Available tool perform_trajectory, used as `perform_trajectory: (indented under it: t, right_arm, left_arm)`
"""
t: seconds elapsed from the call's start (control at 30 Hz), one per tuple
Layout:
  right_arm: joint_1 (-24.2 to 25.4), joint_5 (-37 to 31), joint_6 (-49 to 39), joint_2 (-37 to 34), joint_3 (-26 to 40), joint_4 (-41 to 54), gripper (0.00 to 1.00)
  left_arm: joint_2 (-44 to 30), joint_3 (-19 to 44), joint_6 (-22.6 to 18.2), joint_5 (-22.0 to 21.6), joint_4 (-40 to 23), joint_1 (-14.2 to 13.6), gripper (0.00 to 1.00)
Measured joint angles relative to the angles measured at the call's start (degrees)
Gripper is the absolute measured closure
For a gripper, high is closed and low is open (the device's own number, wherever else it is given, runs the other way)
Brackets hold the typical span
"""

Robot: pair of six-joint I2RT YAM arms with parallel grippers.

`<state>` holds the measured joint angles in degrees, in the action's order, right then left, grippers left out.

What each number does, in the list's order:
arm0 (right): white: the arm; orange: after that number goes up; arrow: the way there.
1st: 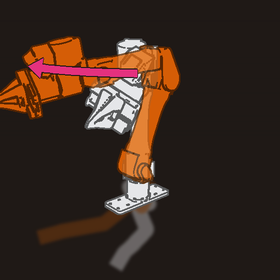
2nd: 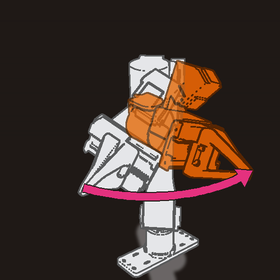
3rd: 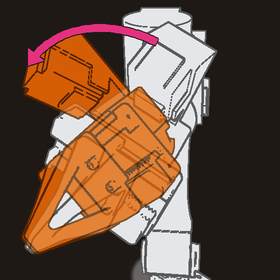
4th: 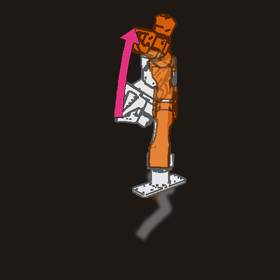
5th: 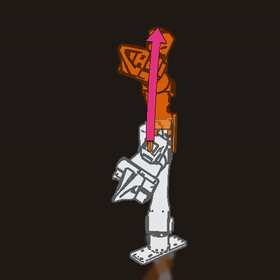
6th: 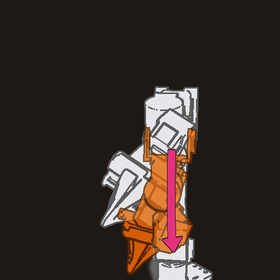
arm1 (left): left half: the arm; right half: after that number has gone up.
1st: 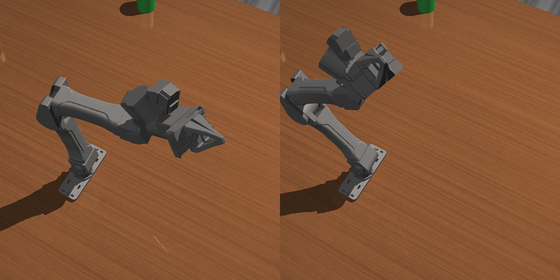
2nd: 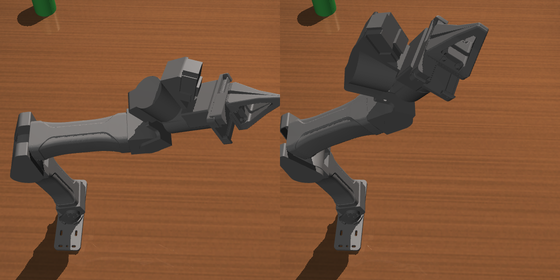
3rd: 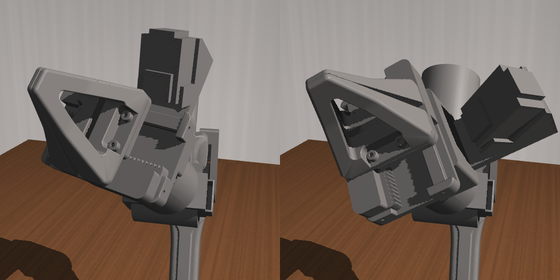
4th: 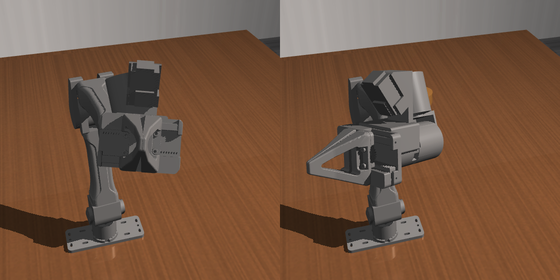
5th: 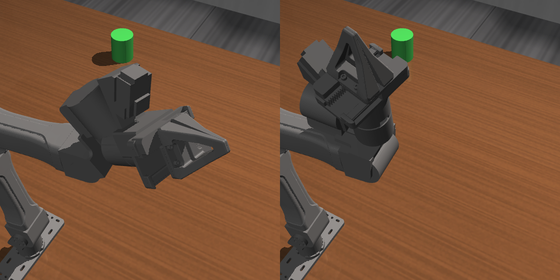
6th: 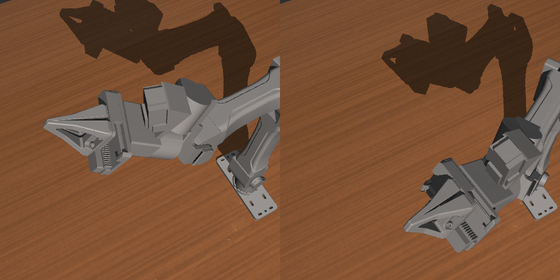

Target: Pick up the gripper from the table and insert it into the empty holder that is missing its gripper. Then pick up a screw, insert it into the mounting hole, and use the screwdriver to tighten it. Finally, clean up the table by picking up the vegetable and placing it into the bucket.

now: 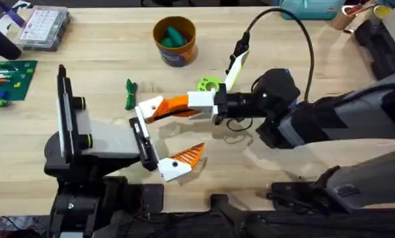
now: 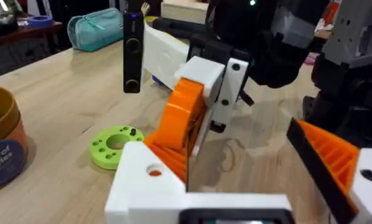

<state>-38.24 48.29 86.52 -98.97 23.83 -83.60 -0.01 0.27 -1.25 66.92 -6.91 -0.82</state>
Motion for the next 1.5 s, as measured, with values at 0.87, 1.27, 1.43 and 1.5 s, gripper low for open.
perform_trajectory:
  t: [0.87, 1.27, 1.43, 1.5]
  right_arm:
    - [0.00, 0.23, -0.47, 0.00, 0.55, 0.53, 0.977]
    - [-0.01, -2.21, -1.27, -0.32, 1.17, 1.32, 0.082]
    - [0.00, -2.23, -1.31, -0.32, 1.19, 1.30, 0.007]
    - [0.00, -2.22, -1.30, -0.32, 1.19, 1.30, 0.007]
  left_arm:
    - [0.00, 0.00, -0.02, -0.50, 0.06, 0.02, 0.011]
    - [0.00, 0.04, -0.32, 1.46, -0.25, -0.37, 0.011]
    - [0.00, 0.04, -0.32, 1.48, -0.25, -0.37, 0.011]
    - [0.00, 0.04, -0.32, 1.48, -0.25, -0.37, 0.011]
